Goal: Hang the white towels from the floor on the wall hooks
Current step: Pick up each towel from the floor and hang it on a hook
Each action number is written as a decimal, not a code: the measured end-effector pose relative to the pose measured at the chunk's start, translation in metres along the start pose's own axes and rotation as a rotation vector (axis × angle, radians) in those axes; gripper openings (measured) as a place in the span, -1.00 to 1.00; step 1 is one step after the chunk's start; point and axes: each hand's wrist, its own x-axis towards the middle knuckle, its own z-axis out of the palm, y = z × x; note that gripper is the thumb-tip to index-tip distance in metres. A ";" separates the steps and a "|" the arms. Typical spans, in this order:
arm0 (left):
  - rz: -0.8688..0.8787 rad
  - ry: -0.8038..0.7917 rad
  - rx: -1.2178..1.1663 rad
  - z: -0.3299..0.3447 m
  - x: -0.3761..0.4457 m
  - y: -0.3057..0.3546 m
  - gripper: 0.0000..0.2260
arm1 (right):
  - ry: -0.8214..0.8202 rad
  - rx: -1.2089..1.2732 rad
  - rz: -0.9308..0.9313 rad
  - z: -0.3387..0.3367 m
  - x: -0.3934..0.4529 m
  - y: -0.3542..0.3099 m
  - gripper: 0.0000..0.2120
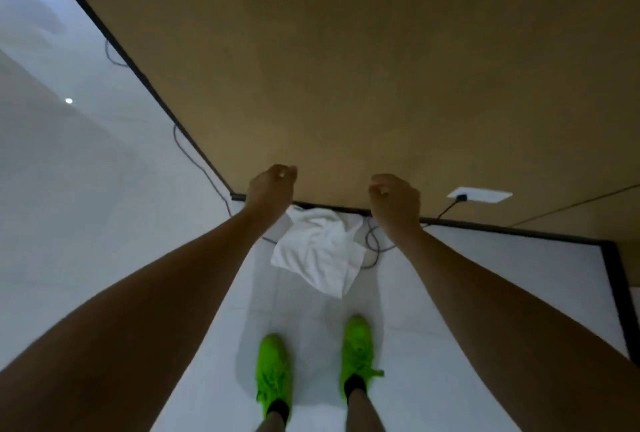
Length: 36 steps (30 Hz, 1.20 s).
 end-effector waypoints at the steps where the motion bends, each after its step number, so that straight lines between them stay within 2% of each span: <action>1: -0.026 -0.026 0.015 0.016 0.005 -0.023 -0.64 | -0.036 -0.014 0.040 0.020 -0.004 0.024 -0.73; 4: -0.119 -0.086 0.047 0.064 0.019 -0.092 -0.68 | -0.159 -0.076 0.171 0.080 -0.014 0.096 -0.76; 10: -0.273 -0.185 0.107 0.177 0.039 -0.233 -0.68 | -0.286 -0.144 0.363 0.194 -0.037 0.239 -0.74; 15: -0.396 -0.238 0.099 0.249 0.047 -0.331 -0.65 | -0.378 -0.087 0.515 0.267 -0.040 0.323 -0.74; 21: -0.461 -0.262 0.129 0.320 0.088 -0.427 -0.60 | -0.428 0.030 0.642 0.358 -0.009 0.395 -0.70; 25: -0.439 -0.173 0.209 0.345 0.146 -0.472 -0.52 | -0.375 0.034 0.653 0.410 0.027 0.429 -0.65; 29: -0.349 0.059 0.258 0.348 0.219 -0.494 -0.28 | -0.274 0.042 0.671 0.450 0.052 0.452 -0.56; 31: -0.387 0.103 0.214 0.344 0.257 -0.498 -0.21 | -0.225 0.140 0.693 0.466 0.057 0.457 -0.54; 34: -0.554 0.087 0.044 0.338 0.290 -0.499 -0.35 | -0.195 0.231 0.699 0.474 0.059 0.458 -0.70; 36: -0.605 0.074 0.034 0.331 0.291 -0.497 -0.59 | -0.218 0.265 0.673 0.469 0.057 0.450 -0.83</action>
